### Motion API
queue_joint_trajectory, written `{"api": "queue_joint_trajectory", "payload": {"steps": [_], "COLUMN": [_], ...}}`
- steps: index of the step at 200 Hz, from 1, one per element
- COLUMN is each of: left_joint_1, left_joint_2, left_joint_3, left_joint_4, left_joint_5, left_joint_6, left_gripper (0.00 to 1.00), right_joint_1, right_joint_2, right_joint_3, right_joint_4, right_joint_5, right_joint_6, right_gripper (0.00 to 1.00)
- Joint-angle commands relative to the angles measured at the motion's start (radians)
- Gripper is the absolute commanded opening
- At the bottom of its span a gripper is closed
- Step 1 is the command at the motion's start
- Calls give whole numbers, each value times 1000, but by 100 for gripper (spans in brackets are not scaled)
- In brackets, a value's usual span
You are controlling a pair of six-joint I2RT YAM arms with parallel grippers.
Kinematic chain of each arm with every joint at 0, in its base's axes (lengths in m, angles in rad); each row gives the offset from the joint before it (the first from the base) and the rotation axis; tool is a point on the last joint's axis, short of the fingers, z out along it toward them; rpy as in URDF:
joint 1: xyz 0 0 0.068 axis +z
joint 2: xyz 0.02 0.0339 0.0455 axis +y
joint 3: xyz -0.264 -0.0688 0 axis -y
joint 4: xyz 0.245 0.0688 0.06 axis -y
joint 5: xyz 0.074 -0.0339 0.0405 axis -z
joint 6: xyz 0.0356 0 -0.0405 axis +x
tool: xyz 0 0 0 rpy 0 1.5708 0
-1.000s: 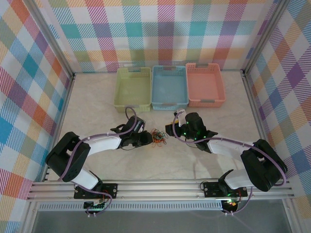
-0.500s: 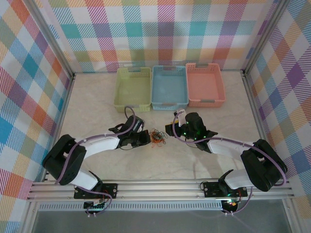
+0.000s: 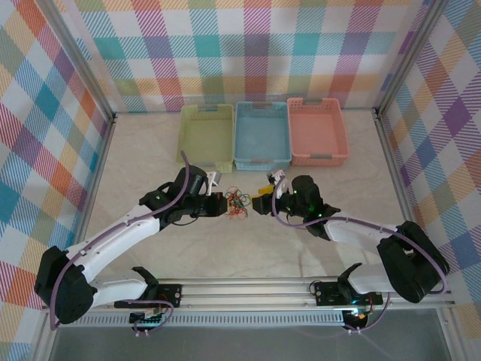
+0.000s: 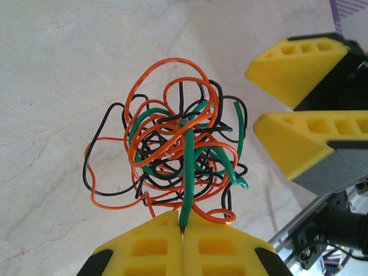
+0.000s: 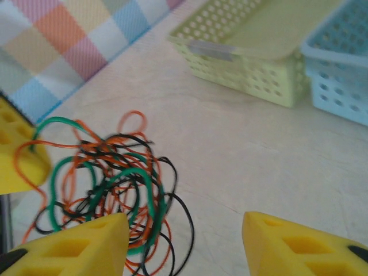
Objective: Untangle the cables
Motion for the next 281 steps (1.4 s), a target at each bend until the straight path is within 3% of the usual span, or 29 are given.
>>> {"api": "queue_joint_trajectory", "payload": {"steps": [1, 47, 99, 148, 207, 281], "left_joint_1": [-11, -11, -11, -12, -11, -11], "left_joint_2": [-9, 0, -14, -34, -87, -149], "left_joint_3": [44, 79, 86, 85, 87, 88], "left_joint_4": [-55, -96, -101, -100, -104, -75], "left_joint_5": [70, 159, 218, 276, 324, 334], "left_joint_6": [81, 147, 158, 164, 166, 129], "left_gripper": [0, 0, 0, 0, 0, 0], "right_joint_1": [5, 30, 50, 55, 53, 44], "right_joint_2": [-14, -3, 26, 103, 204, 220], "right_joint_3": [-39, -32, 54, 109, 144, 155], "right_joint_4": [174, 246, 123, 17, -81, -126], "right_joint_5": [-158, -244, -297, -174, 45, 156], "right_joint_6": [-83, -221, -282, -300, -303, -291], "right_gripper": [60, 63, 65, 59, 36, 34]}}
